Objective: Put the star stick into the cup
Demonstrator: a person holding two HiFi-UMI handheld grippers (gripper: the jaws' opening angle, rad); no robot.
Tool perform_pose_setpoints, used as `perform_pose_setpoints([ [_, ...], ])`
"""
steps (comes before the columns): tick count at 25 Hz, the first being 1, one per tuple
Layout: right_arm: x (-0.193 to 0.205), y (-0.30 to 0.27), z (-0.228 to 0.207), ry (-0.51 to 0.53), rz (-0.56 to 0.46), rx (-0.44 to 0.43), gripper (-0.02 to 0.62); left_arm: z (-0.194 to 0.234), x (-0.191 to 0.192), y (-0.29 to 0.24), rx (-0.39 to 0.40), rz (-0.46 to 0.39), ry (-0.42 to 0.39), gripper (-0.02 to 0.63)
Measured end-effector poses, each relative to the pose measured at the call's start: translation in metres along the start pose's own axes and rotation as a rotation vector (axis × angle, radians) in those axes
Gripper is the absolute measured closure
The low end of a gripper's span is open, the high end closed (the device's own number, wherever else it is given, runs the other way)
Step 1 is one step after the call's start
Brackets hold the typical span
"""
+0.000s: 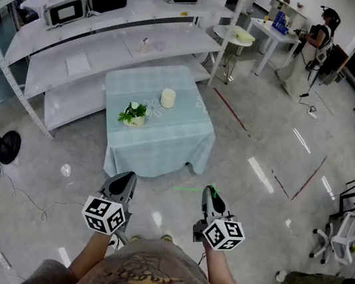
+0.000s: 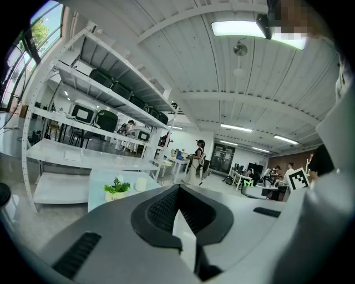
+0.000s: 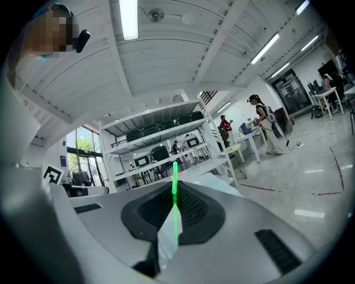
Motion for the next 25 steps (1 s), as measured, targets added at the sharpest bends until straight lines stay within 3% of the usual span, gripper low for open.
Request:
perform_pose_setpoints([
  [9,-0.001,-0.002,0.019,0.014,-0.024,-0.029,0.578,0.005,-0.005,0.006,0.017,-0.011,-0.004,0.586],
  [25,0.023,-0.018,0.05,0.037,-0.03,0.002,0.578,0.035,-0.002,0.013,0.065,-0.01,-0.012,0.586],
])
Point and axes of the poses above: the fingertips, and each gripper's own axes: y backward along the fingers, z to its left, x out of its underside, the point moved 1 cm from there along y, backward along the fingers, and after that the axes turned 4 degrees about x, right-handed, at the moved point
